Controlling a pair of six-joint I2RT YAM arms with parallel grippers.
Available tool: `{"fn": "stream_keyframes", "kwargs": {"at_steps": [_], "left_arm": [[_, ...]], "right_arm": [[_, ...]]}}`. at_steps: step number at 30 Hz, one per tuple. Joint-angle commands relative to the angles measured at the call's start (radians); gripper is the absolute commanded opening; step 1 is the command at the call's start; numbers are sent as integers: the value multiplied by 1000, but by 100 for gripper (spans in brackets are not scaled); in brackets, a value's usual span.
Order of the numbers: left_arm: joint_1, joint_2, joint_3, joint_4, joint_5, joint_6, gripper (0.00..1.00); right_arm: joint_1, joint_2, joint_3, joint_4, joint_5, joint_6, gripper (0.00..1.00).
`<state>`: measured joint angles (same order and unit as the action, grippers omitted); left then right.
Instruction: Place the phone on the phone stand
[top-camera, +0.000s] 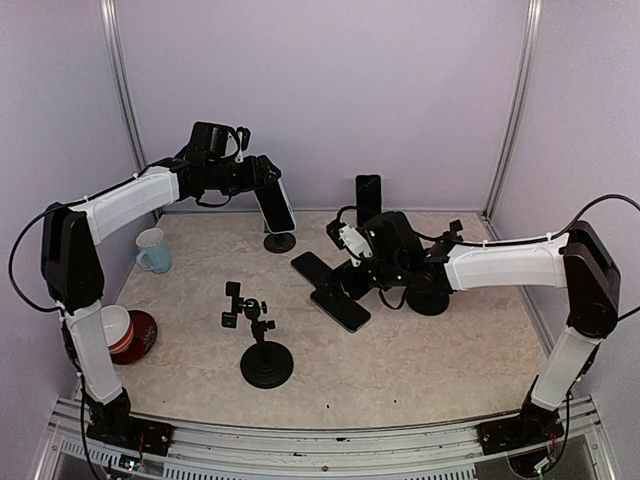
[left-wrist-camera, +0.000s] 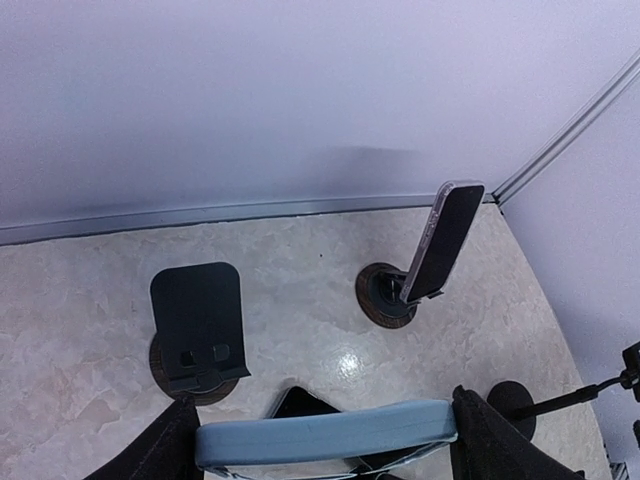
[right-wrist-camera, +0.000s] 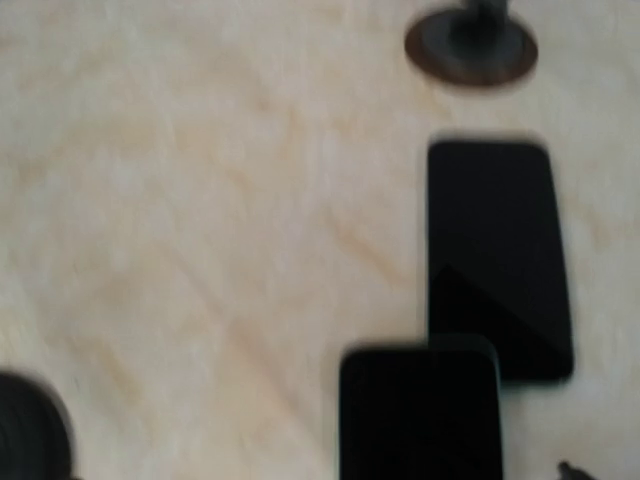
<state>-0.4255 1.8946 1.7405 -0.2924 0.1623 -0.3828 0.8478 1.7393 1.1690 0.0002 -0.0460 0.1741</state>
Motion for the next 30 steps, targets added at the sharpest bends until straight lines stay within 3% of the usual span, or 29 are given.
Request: {"fn": "stream_keyframes", "kwargs": {"at_steps": [1,13,30], "left_arm": [[8,38,84,27,-35,41,49],[11,152,214,5,-99,87,48],[19,261,305,45,-155,150,48]], "right_arm": [[-4,-47,-102,17,18,18,100],[6,-119,-311,128,-79,43,100],[16,-105,-364,199,-105,57,100]]}}
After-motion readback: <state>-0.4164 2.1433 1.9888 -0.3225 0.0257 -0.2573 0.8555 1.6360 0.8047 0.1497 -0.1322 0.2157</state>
